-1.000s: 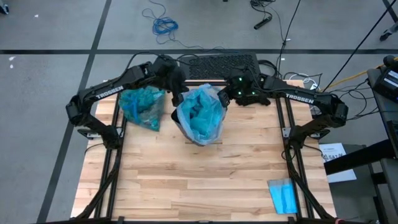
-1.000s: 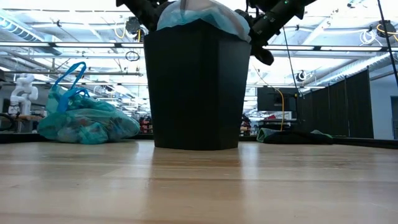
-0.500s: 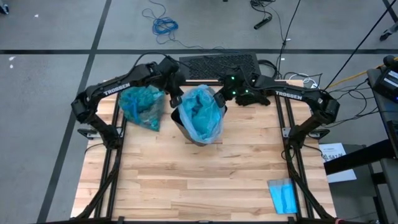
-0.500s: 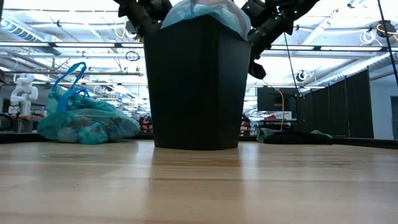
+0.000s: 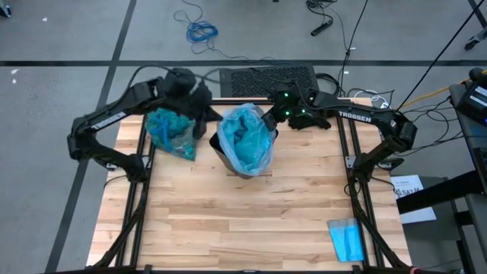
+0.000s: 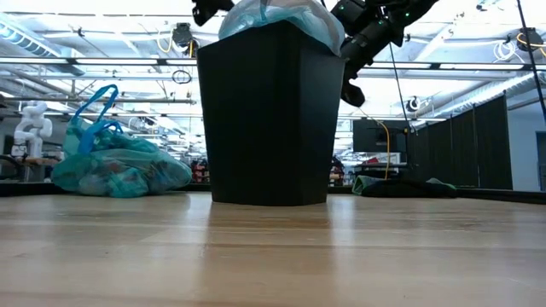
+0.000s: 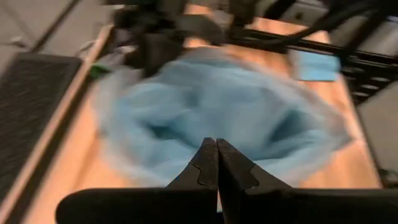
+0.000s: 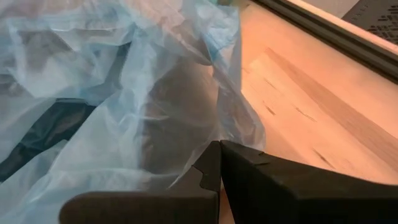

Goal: Place trash/remove bag and relplace

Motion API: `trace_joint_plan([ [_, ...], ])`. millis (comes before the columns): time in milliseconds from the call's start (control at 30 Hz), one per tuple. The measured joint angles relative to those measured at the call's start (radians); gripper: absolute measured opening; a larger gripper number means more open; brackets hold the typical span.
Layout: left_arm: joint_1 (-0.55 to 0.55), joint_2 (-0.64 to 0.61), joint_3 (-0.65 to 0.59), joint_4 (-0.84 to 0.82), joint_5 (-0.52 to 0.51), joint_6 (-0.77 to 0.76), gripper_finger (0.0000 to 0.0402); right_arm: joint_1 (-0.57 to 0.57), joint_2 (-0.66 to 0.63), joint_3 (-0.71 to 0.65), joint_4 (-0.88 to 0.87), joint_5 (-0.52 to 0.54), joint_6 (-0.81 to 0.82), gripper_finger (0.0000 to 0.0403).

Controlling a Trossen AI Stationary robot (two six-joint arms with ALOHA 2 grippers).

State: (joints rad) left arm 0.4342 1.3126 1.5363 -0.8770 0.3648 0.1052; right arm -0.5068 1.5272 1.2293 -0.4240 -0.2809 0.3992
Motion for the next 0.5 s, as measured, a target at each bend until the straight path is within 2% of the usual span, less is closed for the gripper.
trace_joint_plan([
  [100, -0.079, 0.005, 0.007, 0.003, -0.004, -0.021, 0.0, 0.0, 0.0, 0.0, 0.0, -0.009, 0.0, 0.0],
  [233, -0.158, 0.04, 0.007, -0.029, -0.104, -0.021, 0.0, 0.0, 0.0, 0.0, 0.001, -0.01, 0.0, 0.0],
  [500, -0.188, 0.092, 0.008, -0.266, -0.273, -0.028, 0.0, 0.005, 0.0, 0.0, -0.002, -0.011, 0.0, 0.0],
])
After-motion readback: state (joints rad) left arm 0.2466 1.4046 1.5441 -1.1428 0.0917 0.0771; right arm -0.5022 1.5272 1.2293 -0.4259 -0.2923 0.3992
